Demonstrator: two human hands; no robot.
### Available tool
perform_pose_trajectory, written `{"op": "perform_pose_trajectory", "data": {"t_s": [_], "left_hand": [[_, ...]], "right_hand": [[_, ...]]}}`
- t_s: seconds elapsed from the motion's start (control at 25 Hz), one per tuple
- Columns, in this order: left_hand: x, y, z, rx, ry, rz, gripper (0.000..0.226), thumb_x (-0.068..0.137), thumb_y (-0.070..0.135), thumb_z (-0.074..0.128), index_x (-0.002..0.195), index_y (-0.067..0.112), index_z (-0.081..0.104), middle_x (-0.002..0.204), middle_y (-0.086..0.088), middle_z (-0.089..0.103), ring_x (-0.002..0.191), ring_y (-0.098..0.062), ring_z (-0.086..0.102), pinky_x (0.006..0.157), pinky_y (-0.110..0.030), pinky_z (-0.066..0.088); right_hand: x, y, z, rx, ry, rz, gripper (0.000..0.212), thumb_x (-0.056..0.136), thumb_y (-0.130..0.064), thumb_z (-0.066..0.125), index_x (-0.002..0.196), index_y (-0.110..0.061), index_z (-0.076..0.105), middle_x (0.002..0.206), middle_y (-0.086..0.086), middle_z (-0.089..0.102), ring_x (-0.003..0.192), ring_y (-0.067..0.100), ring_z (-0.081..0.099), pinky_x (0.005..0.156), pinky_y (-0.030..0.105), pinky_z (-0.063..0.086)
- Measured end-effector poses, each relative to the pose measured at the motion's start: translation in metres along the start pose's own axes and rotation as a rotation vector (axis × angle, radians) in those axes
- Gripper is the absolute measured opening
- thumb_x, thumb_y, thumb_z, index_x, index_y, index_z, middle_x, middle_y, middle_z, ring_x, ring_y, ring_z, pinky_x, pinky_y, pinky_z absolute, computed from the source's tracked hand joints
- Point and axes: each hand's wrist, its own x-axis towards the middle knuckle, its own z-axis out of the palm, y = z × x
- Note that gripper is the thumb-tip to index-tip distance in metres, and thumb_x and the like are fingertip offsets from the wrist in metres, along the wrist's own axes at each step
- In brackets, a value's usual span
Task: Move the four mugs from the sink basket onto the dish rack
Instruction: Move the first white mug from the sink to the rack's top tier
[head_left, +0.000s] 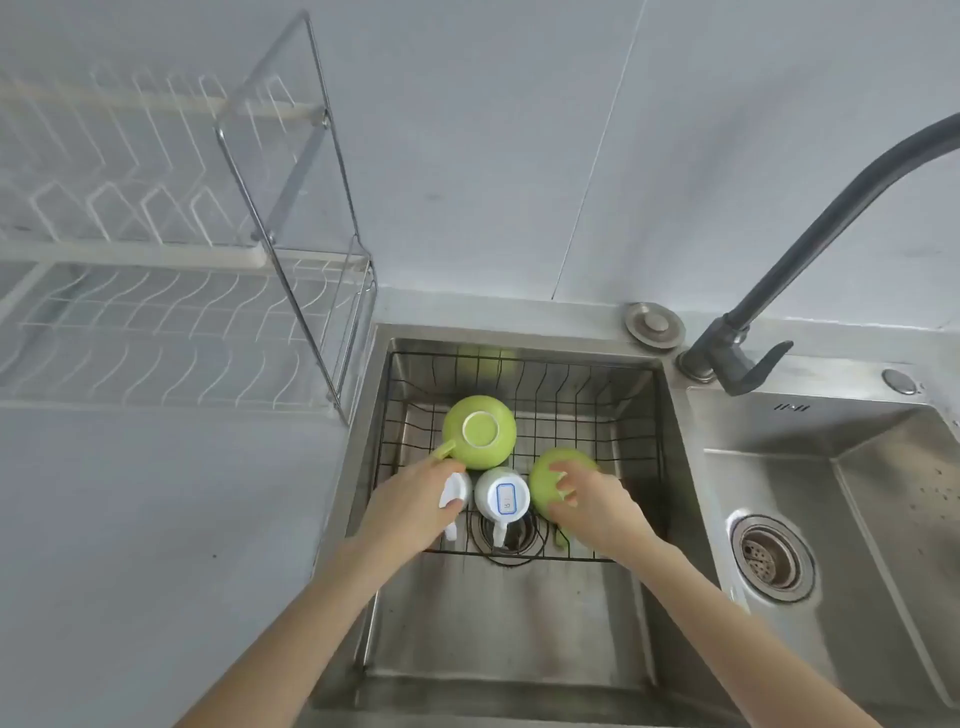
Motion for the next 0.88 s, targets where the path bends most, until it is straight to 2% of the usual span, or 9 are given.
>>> {"op": "perform_pose_trajectory", "data": {"t_s": [0.2,0.36,0.6,0.68,0.76,0.8,0.88], "left_hand": [[0.016,-0.005,0.037,0.072,-0.068,-0.033,0.044,0.088,0.026,0.049,0.13,0.023,0.039,0.134,0.001,0.047,0.12,-0.022,0.044,0.085,-0.036,0.042],[0.033,-0.007,0.067,0.138,-0.105,-0.031,0.049,0.088,0.025,0.048,0.133,0.021,0.031,0.134,0.0,0.043,0.117,-0.023,0.043,0.083,-0.037,0.045],[0.06,-0.01,0.089,0.306,-0.057,0.021,0.046,0.086,0.022,0.05,0.129,0.017,0.033,0.125,-0.002,0.049,0.113,-0.024,0.042,0.089,-0.034,0.034],[0.062,-0.01,0.09,0.371,-0.004,0.049,0.048,0.081,0.028,0.058,0.124,0.017,0.041,0.115,0.0,0.055,0.108,-0.022,0.047,0.085,-0.032,0.037],[0.061,-0.008,0.093,0.474,0.057,0.083,0.056,0.057,0.043,0.077,0.106,0.022,0.06,0.087,0.007,0.065,0.084,-0.015,0.059,0.067,-0.026,0.046],[0.061,-0.005,0.095,0.507,0.057,0.096,0.059,0.044,0.048,0.081,0.094,0.023,0.066,0.074,0.011,0.064,0.071,-0.011,0.06,0.058,-0.023,0.047],[0.062,-0.003,0.102,0.506,0.087,0.095,0.06,0.035,0.053,0.081,0.085,0.023,0.068,0.064,0.012,0.062,0.061,-0.009,0.058,0.051,-0.021,0.045]], "right_hand": [[0.027,0.016,0.024,-0.044,-0.095,0.05,0.05,0.085,-0.02,0.05,0.134,-0.024,0.036,0.125,0.007,0.056,0.11,0.03,0.056,0.09,0.04,0.048],[0.046,0.027,0.043,-0.073,-0.118,0.032,0.055,0.083,-0.014,0.048,0.135,-0.023,0.032,0.129,0.009,0.052,0.111,0.034,0.054,0.084,0.038,0.046],[0.073,0.036,0.064,-0.084,-0.15,-0.002,0.056,0.084,-0.011,0.049,0.135,-0.023,0.03,0.128,0.01,0.051,0.109,0.034,0.055,0.079,0.04,0.048],[0.078,0.035,0.068,-0.12,-0.142,-0.02,0.055,0.087,-0.015,0.052,0.136,-0.019,0.028,0.131,0.01,0.045,0.109,0.034,0.055,0.078,0.04,0.049],[0.082,0.033,0.072,-0.177,-0.148,-0.035,0.058,0.088,-0.017,0.053,0.138,-0.015,0.025,0.133,0.01,0.04,0.108,0.033,0.056,0.075,0.041,0.049],[0.084,0.032,0.074,-0.199,-0.146,-0.041,0.058,0.088,-0.017,0.052,0.138,-0.014,0.024,0.133,0.01,0.039,0.108,0.032,0.056,0.073,0.04,0.05],[0.085,0.032,0.08,-0.218,-0.116,-0.06,0.058,0.088,-0.015,0.051,0.138,-0.012,0.023,0.134,0.008,0.038,0.111,0.029,0.054,0.069,0.037,0.049]]}}
